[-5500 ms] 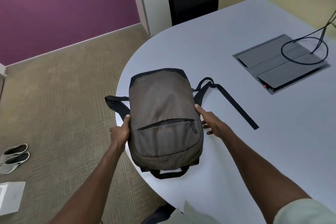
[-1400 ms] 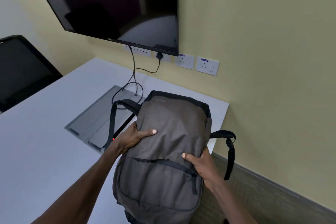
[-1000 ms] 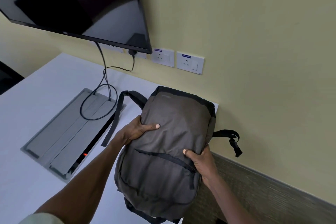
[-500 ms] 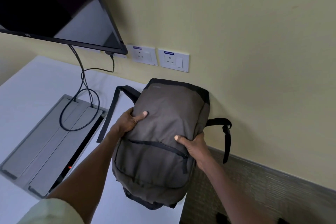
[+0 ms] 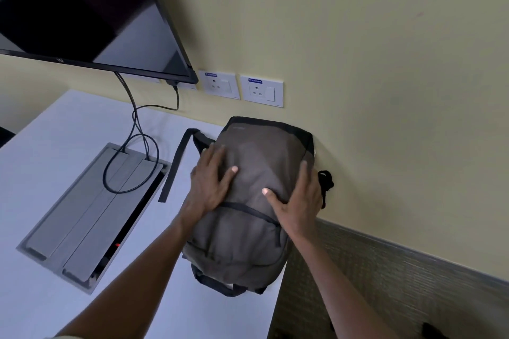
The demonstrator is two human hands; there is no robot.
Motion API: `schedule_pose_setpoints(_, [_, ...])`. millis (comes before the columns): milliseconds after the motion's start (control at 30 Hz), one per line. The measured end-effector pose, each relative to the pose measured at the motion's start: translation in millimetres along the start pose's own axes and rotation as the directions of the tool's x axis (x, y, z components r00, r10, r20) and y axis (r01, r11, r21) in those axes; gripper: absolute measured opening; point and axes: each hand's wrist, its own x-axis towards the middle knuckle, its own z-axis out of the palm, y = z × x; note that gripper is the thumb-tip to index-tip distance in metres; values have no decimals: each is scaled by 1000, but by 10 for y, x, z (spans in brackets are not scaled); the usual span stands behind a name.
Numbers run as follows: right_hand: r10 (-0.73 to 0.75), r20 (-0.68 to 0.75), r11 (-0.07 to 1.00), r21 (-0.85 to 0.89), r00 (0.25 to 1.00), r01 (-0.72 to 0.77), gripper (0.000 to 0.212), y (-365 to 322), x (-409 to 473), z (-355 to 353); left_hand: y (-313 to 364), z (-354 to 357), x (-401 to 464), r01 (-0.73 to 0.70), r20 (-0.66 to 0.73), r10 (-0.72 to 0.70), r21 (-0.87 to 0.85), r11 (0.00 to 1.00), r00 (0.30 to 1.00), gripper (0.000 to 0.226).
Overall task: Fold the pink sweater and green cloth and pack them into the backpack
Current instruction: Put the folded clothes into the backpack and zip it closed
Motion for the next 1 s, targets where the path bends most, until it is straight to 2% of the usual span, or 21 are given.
schedule_pose_setpoints(33, [-160, -7, 981, -111, 987, 158, 110, -62, -28, -9, 58, 46, -72, -90, 11, 90, 58, 994, 996, 66])
schedule_pose_setpoints(100, [-358, 115, 888, -265, 927, 376, 100, -133, -60, 45, 146, 128, -201, -205, 107, 188, 172, 964, 976, 65])
schedule_pose_setpoints(167, [-403, 251, 800, -370, 880, 472, 97, -96, -97, 148, 105, 219, -297, -213, 240, 154, 243, 946, 959, 67])
schedule_pose_setpoints(233, [-405, 325, 729, -449, 855, 516, 98, 0, -120, 227, 6, 289, -355, -207, 294, 114, 308, 929, 949, 68])
schedule_pose_setpoints(300, [-398, 360, 692, -486, 844, 534, 99, 65, -119, 279, -21, 304, -373, -207, 321, 92, 347, 915, 943, 68])
schedule_pose_setpoints(533, [-308, 452, 675, -517, 837, 527, 101, -28, -103, 253, 95, 195, -336, -185, 431, 10, 366, 912, 902, 72])
schedule_pose_setpoints(667, [-302, 439, 694, -507, 846, 511, 90, -151, -157, 156, 185, 56, -466, -122, 474, -50, 325, 938, 879, 74])
schedule_pose_setpoints(800, [-359, 366, 713, -487, 859, 505, 74, -285, -396, 81, 82, -65, -840, -63, 420, -67, 288, 956, 905, 75])
schedule_pose_setpoints(900, [-380, 308, 734, -473, 872, 487, 71, -368, -664, 35, -55, -200, -1144, -18, 317, -70, 266, 964, 946, 81])
schedule_pose_setpoints(1000, [-364, 262, 753, -482, 894, 448, 73, -480, -991, -28, -166, -388, -1471, 4, 273, -66, 221, 975, 960, 78])
